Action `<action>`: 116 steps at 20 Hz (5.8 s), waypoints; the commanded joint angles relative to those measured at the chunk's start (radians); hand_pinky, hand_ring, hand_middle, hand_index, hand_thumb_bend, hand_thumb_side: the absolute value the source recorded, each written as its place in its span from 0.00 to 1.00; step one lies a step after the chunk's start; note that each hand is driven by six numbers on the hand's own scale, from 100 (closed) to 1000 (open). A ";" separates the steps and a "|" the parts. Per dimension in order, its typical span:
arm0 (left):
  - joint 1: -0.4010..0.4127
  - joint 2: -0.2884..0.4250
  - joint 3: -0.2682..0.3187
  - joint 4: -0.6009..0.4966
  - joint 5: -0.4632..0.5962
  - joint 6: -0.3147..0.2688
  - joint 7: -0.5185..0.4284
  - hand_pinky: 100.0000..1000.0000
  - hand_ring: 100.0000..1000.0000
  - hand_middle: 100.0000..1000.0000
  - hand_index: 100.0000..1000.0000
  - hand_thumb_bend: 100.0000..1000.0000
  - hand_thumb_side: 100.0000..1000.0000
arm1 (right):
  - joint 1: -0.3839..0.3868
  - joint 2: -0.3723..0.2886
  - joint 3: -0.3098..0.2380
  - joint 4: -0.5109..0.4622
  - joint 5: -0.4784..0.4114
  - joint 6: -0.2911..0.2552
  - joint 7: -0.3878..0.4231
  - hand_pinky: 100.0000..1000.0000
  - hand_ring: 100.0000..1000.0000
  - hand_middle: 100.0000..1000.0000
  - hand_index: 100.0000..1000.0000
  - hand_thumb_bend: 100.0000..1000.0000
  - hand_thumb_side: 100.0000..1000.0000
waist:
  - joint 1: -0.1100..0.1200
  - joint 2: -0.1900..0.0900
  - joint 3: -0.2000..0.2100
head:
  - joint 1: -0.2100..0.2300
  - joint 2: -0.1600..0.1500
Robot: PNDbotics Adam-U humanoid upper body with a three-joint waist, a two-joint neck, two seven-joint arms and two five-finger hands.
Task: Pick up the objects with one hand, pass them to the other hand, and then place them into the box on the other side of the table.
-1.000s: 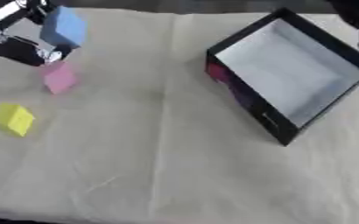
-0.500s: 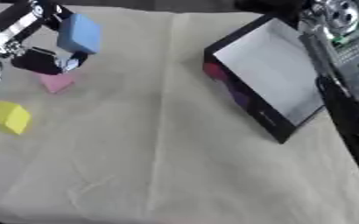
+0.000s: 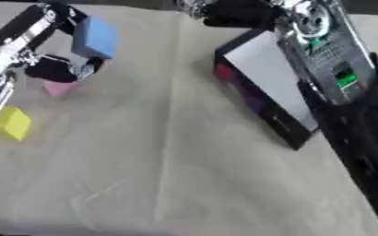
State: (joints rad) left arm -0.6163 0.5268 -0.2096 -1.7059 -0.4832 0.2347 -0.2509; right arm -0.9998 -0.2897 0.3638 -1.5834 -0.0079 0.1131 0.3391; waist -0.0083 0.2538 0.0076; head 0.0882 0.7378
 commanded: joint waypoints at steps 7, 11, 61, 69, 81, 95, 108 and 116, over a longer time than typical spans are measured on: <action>-0.033 -0.047 -0.001 0.024 -0.009 -0.014 0.025 0.73 0.53 0.57 0.50 0.00 0.00 | -0.051 0.050 0.040 0.038 0.093 0.006 0.020 0.87 0.84 0.93 0.91 0.00 0.32 | -0.013 -0.039 0.009 | -0.012 0.002; -0.041 -0.068 -0.004 0.029 -0.005 -0.021 0.035 0.73 0.53 0.57 0.50 0.00 0.00 | -0.055 0.066 0.055 0.051 0.125 0.004 0.032 0.87 0.85 0.94 0.91 0.00 0.31 | -0.014 -0.037 0.012 | -0.010 0.000; -0.063 -0.151 -0.032 0.021 0.008 0.004 0.032 0.71 0.51 0.54 0.49 0.00 0.00 | -0.003 0.009 0.095 0.008 0.359 -0.091 0.108 0.89 0.89 0.94 0.91 0.00 0.23 | -0.019 -0.027 0.022 | -0.016 0.004; -0.070 -0.166 -0.036 0.021 0.018 0.002 0.028 0.69 0.50 0.54 0.50 0.00 0.00 | -0.002 0.016 0.103 0.026 0.396 -0.100 0.132 0.89 0.90 0.94 0.93 0.00 0.30 | -0.020 -0.028 0.024 | -0.018 0.006; -0.065 -0.175 -0.044 0.011 0.026 0.004 0.023 0.68 0.50 0.53 0.51 0.00 0.00 | 0.002 0.017 0.095 0.048 0.465 -0.104 0.065 0.90 0.91 0.94 0.95 0.00 0.43 | -0.019 -0.025 0.028 | -0.024 -0.009; -0.064 -0.185 -0.044 0.004 0.035 0.019 0.039 0.66 0.49 0.52 0.52 0.02 0.00 | 0.012 0.019 0.100 0.063 0.495 -0.099 0.052 0.90 0.91 0.94 0.97 0.00 0.52 | -0.020 -0.021 0.030 | -0.051 -0.020; -0.069 -0.193 -0.053 -0.003 0.041 0.012 0.041 0.66 0.48 0.52 0.53 0.04 0.00 | 0.013 0.023 0.097 0.099 0.499 -0.097 0.068 0.91 0.91 0.96 0.98 0.00 0.58 | -0.020 -0.019 0.032 | -0.058 -0.017; -0.071 -0.197 -0.059 -0.006 0.046 0.007 0.035 0.65 0.48 0.52 0.53 0.05 0.00 | 0.013 0.025 0.096 0.113 0.497 -0.101 0.080 0.92 0.91 0.96 0.99 0.00 0.61 | -0.020 -0.017 0.033 | -0.062 -0.016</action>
State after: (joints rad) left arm -0.6678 0.3240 -0.2690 -1.6884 -0.4404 0.2469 -0.2149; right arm -0.9690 -0.2605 0.4690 -1.4658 0.4882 0.0132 0.4165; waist -0.0163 0.2542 0.0393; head 0.0307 0.7276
